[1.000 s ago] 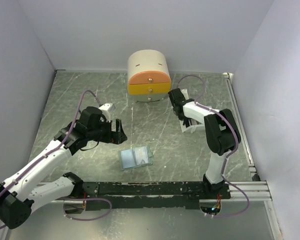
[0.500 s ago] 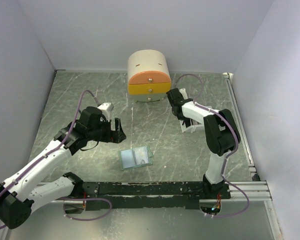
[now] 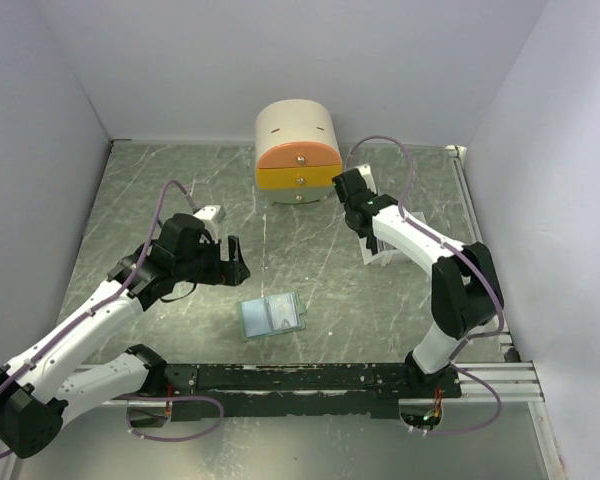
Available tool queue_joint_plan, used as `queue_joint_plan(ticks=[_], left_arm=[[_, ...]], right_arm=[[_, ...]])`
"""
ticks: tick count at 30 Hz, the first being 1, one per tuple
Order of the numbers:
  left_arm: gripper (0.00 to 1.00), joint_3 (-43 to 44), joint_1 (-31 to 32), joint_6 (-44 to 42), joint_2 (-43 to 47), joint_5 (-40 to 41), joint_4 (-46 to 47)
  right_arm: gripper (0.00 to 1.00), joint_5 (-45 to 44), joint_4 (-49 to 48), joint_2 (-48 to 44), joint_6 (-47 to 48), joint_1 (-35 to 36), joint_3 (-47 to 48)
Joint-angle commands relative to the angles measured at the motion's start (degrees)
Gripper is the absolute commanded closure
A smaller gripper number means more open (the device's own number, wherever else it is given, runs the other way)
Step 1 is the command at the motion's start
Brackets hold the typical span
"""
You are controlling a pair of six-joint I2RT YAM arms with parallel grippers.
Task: Put the credit cards into the card holder
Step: Pick up the credit card from the storage box, then insert the credit card into the card holder.
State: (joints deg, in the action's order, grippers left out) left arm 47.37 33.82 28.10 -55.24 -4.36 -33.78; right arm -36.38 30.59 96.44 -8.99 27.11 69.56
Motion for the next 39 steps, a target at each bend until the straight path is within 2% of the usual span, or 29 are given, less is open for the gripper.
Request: queue_joint_plan(ticks=[1, 5, 9, 15, 21, 22, 23, 24, 25, 27, 32, 39], left_arm=[[0.05, -0.05, -0.25, 0.46, 1.56, 1.6, -0.33], [0.04, -0.14, -0.25, 0.43, 0.92, 0.58, 0.21], [0.07, 0.35, -0.25, 1.1, -0.88, -2.36, -0.15], [0.16, -3.79, -0.25, 6.09, -1.24, -11.69, 5.42], [0.28, -9.04, -0.25, 10.98, -1.3, -13.3, 9.67], [0.33, -9.62, -0.25, 11.64, -1.54, -13.02, 9.75], [0.42, -10.25, -0.25, 12.05, -1.93, -12.81, 9.83], [0.57, -10.87, -0.25, 12.36, -2.55, -12.64, 9.86], [0.67, -11.49, -0.25, 12.61, -2.86, -12.42, 9.89], [0.78, -12.89, -0.25, 13.09, -4.07, -11.92, 10.06], [0.93, -15.89, -0.26, 15.02, -6.03, -12.26, 12.84], [0.93, -19.82, -0.25, 16.81, -9.97, -12.49, 17.21]], right_arm=[[1.0, 1.37, 3.85, -4.72, -1.2, 0.83, 1.36], [1.0, 4.35, 5.38, -9.33, -2.57, 3.16, 2.17], [1.0, 12.92, 3.89, -16.17, -4.7, 3.69, 0.31], [1.0, 27.82, -3.2, -26.78, -10.44, 3.89, -7.52], [1.0, 41.59, -13.69, -34.51, -19.7, 4.3, -18.97], [1.0, 43.16, -15.24, -35.34, -21.07, 4.46, -20.35], [1.0, 44.03, -16.69, -36.04, -22.49, 4.83, -21.53], [1.0, 44.83, -17.99, -36.75, -23.68, 5.38, -22.62], [1.0, 45.74, -19.53, -37.26, -25.03, 5.68, -23.98], [1.0, 47.2, -22.77, -37.64, -27.92, 7.37, -26.38], [1.0, 46.99, -29.79, -34.92, -33.58, 14.24, -30.89], [1.0, 46.18, -39.82, -30.5, -39.06, 20.89, -36.15]])
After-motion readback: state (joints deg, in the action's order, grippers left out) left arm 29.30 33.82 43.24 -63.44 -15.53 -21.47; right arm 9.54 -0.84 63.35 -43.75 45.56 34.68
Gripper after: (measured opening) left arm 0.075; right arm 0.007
